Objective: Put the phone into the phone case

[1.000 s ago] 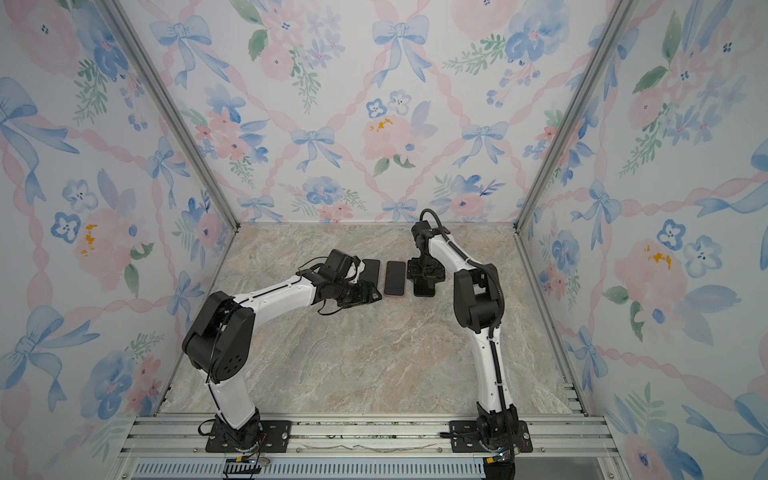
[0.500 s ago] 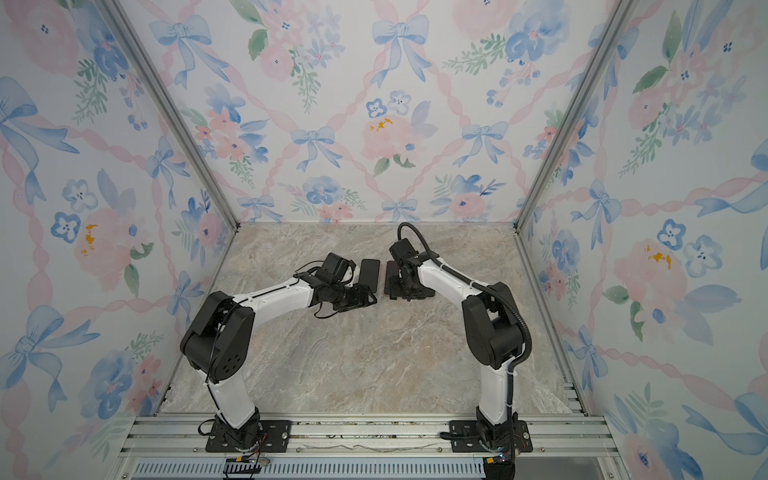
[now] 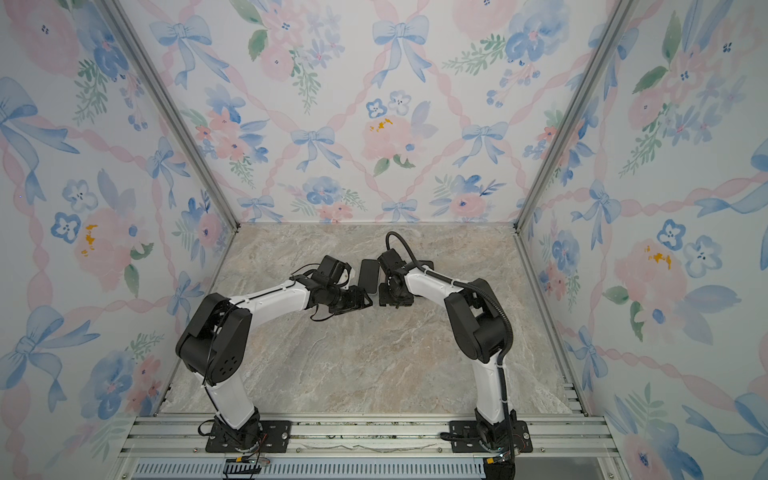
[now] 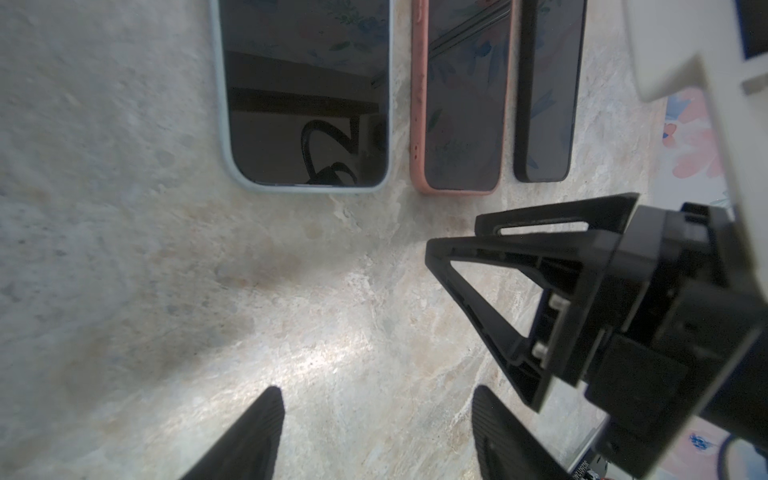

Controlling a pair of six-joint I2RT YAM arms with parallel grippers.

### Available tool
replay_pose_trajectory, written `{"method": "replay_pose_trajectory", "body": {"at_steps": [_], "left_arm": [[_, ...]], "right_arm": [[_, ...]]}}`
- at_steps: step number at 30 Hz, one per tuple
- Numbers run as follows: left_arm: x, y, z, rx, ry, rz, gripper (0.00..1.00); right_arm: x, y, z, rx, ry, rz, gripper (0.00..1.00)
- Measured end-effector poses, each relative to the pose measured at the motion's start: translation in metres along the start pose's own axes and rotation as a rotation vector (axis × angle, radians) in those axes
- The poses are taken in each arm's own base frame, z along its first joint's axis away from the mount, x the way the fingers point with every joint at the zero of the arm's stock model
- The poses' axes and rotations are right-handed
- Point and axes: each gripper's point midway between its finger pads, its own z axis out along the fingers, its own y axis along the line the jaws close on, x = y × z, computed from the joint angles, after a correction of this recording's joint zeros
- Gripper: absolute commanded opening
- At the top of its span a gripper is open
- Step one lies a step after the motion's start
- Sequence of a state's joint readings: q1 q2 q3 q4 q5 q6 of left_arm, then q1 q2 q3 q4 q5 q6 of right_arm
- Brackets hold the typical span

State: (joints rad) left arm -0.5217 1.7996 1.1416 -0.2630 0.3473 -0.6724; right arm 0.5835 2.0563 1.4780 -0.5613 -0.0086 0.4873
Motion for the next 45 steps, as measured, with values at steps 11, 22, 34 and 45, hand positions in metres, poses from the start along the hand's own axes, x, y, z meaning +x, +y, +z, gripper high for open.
{"method": "replay_pose_trajectory", "body": {"at_steps": [11,22,34,45], "left_arm": [[0.0,0.0,0.0,0.001,-0.001,0.001,0.73],[0.001,0.001,0.001,0.001,0.0,0.0,0.73],[0.001,0.001,0.001,0.001,0.0,0.0,0.73],[0.001,0.001,0.001,0.0,-0.001,0.001,0.73]], "right_arm": [[-0.006,-0.003,0.003,0.0,-0.008,0.01,0.59],[-0.012,-0.005,0.006,-0.002,-0.014,0.02,0.59],[-0.014,-0.008,0.006,-0.001,-0.016,0.027,0.59],[-0.015,-0.01,0.003,0.005,-0.018,0.025,0.59]]}}
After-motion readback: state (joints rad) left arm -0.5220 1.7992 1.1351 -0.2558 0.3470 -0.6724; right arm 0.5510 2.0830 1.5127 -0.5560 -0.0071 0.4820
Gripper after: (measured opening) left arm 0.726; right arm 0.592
